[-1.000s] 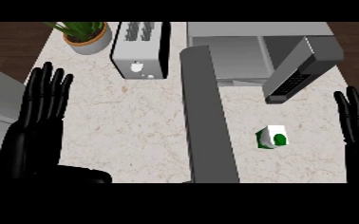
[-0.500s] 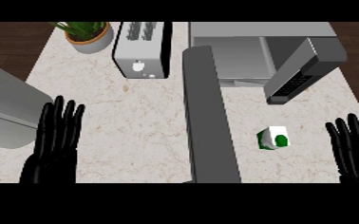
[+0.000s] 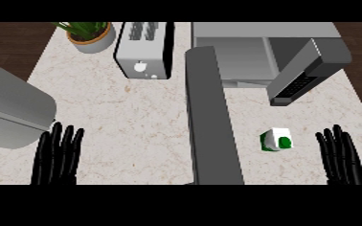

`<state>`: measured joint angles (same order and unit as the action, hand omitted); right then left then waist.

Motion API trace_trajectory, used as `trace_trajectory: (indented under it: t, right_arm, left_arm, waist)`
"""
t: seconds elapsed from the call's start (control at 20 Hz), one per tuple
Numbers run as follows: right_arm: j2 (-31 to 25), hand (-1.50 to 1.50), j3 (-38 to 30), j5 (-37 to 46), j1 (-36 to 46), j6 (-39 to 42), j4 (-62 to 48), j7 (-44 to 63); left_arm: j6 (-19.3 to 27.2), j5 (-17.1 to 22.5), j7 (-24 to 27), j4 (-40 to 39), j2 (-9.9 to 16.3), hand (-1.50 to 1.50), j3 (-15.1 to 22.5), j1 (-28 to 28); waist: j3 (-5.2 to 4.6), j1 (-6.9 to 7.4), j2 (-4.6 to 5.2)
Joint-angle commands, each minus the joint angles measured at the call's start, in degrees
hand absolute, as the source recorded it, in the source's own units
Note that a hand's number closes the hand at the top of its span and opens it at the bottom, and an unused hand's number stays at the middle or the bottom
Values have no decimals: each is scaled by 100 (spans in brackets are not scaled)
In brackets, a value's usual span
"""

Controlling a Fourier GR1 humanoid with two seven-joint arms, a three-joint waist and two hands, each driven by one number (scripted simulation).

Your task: Pick up the milk, place it into the microwave and close the microwave

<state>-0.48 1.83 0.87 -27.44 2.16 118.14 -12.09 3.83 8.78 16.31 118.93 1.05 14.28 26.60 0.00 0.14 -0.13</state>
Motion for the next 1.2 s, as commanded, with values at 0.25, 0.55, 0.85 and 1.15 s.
trace_trajectory:
  t: [0.25, 0.55, 0.85, 1.15]
  right_arm:
    - [46, -150, -251, -85, 509, -188, -1711, -970]
    - [48, -150, -406, -59, 1030, -997, -2997, -1631]
    - [-146, -150, -1083, -219, 1416, -597, -4146, -2316]
    - [-256, -150, -1276, -172, 1697, -505, -5193, -3210]
  left_arm:
    - [-439, 316, 985, -530, 174, -150, -238, 382]
    - [-384, -72, 1179, -16, 159, -150, 357, 1233]
    - [-162, 100, 754, 398, 217, -150, 203, 1133]
    - [-426, 69, 1433, -239, 203, -150, 383, 1329]
  waist:
    - [-1, 8, 8]
    - [3, 44, 5]
    - [4, 21, 10]
    - [2, 23, 7]
